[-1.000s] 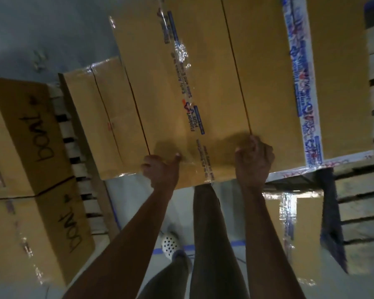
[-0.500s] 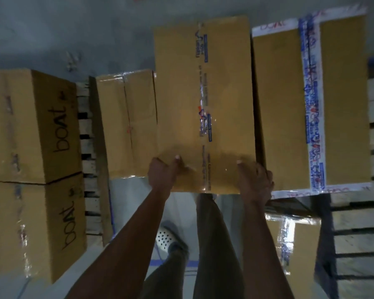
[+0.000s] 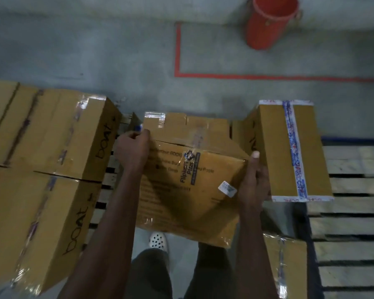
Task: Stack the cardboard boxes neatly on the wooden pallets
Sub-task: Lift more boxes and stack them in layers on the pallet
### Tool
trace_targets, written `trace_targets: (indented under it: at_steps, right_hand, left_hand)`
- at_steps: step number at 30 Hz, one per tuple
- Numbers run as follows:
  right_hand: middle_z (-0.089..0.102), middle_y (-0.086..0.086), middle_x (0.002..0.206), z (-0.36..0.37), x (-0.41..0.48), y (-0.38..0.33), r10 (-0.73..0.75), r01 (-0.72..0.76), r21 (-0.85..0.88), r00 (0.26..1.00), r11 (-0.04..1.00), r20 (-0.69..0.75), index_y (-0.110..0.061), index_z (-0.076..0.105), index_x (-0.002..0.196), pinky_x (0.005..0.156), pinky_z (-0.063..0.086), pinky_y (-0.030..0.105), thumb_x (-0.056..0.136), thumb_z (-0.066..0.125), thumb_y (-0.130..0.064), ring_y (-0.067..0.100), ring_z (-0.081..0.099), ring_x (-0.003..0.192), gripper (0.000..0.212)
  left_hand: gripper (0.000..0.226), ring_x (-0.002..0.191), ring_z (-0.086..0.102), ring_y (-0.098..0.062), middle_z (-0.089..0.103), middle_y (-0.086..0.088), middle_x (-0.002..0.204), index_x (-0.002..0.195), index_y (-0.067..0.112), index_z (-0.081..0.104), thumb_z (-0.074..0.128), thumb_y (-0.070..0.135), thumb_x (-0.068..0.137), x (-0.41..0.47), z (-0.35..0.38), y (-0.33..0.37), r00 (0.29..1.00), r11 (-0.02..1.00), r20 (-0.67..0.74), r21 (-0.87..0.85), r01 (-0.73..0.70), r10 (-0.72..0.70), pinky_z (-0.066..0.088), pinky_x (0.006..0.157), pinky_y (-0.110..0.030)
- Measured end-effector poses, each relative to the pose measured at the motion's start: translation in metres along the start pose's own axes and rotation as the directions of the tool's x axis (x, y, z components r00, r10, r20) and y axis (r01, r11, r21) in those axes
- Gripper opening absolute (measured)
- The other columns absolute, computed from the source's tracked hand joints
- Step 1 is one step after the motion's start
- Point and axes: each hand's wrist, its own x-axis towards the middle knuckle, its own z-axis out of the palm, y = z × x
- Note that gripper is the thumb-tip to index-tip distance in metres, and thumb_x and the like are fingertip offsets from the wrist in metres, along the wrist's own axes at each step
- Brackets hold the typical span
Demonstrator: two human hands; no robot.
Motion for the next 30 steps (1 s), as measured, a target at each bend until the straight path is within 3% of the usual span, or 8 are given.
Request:
trace_targets:
  at_steps: [4,7,10,13,15,20,25,30]
  right_hand:
    - [0.066,0.002,0.102,0.0,-0.099,-0.007,-0.053,0.059,-0.18,0.998,0.982,0.037,-0.026,0.062,0.078,0.095,0.049,0.046,0.079,0.035,-0.094,0.023,0.061,0.096,0.073]
    - [0.066,0.007,0.095,0.003,-0.165,-0.007,-0.088,0.109,-0.269,0.992,0.957,0.09,-0.023,0.059,0.075,0.091,0.05,0.05,0.077,0.027,-0.097,0.029,0.062,0.091,0.08]
    - [0.065,0.009,0.095,0.012,-0.225,-0.011,-0.112,0.152,-0.307,0.983,0.94,0.146,-0.02,0.061,0.082,0.084,0.046,0.042,0.081,0.023,-0.094,0.03,0.061,0.089,0.083]
    - [0.066,0.014,0.092,0.025,-0.279,-0.017,-0.148,0.202,-0.287,0.969,0.936,0.199,-0.011,0.065,0.081,0.084,0.049,0.045,0.07,0.009,-0.102,0.034,0.063,0.087,0.108]
    - [0.065,0.014,0.093,0.028,-0.317,-0.021,-0.211,0.278,-0.276,0.945,0.92,0.248,-0.015,0.06,0.073,0.087,0.051,0.049,0.073,0.009,-0.1,0.034,0.062,0.087,0.099]
    - [0.062,0.011,0.098,0.012,-0.415,-0.008,-0.344,0.408,-0.192,0.891,0.893,0.297,-0.026,0.043,0.065,0.082,0.045,0.041,0.094,0.043,-0.072,0.028,0.056,0.087,0.055]
    - [0.063,0.008,0.104,-0.008,-0.502,0.045,-0.232,0.273,-0.1,0.924,0.957,0.304,-0.016,0.058,0.092,0.08,0.044,0.038,0.092,0.052,-0.07,0.027,0.059,0.096,0.054]
    - [0.063,0.008,0.092,-0.023,-0.582,0.084,-0.269,0.311,-0.069,0.899,0.948,0.347,-0.008,0.062,0.096,0.073,0.042,0.036,0.091,0.049,-0.074,0.027,0.06,0.087,0.067]
  left_hand:
    - [0.016,0.068,0.048,-0.011,0.051,0.01,0.07,0.084,0.024,0.063,0.062,0.037,0.095,-0.031,-0.105,-0.048,1.0,1.0,-0.006,-0.027,-0.001,0.001,0.032,0.067,-0.026]
    - [0.027,0.079,0.058,-0.022,0.059,0.003,0.073,0.085,0.016,0.073,0.062,0.04,0.092,-0.047,-0.168,-0.098,0.997,0.997,-0.058,-0.048,0.053,-0.055,0.033,0.068,-0.029]
    - [0.034,0.082,0.063,-0.027,0.066,-0.002,0.078,0.088,0.012,0.077,0.062,0.042,0.089,-0.065,-0.226,-0.146,0.983,0.987,-0.125,-0.109,0.121,-0.134,0.037,0.067,-0.031]
    - [0.042,0.08,0.064,-0.026,0.069,-0.003,0.081,0.082,0.015,0.074,0.059,0.053,0.082,-0.086,-0.283,-0.186,0.966,0.97,-0.184,-0.194,0.144,-0.18,0.044,0.067,-0.033]
    - [0.045,0.075,0.064,-0.024,0.067,-0.002,0.076,0.078,0.014,0.073,0.058,0.057,0.08,-0.102,-0.318,-0.208,0.956,0.96,-0.235,-0.254,0.117,-0.178,0.041,0.06,-0.032]
    - [0.028,0.058,0.052,-0.011,0.059,0.006,0.061,0.072,0.021,0.07,0.063,0.043,0.088,-0.168,-0.398,-0.267,0.917,0.938,-0.37,-0.346,0.015,-0.152,0.032,0.053,-0.026]
    - [0.021,0.078,0.065,-0.017,0.068,0.009,0.074,0.09,0.025,0.078,0.063,0.039,0.085,-0.236,-0.461,-0.334,0.888,0.934,-0.44,-0.355,-0.035,-0.134,0.05,0.073,-0.032]
    - [0.025,0.065,0.058,-0.012,0.061,0.014,0.062,0.093,0.022,0.081,0.068,0.042,0.084,-0.273,-0.527,-0.382,0.864,0.945,-0.476,-0.326,-0.003,-0.162,0.048,0.071,-0.03]
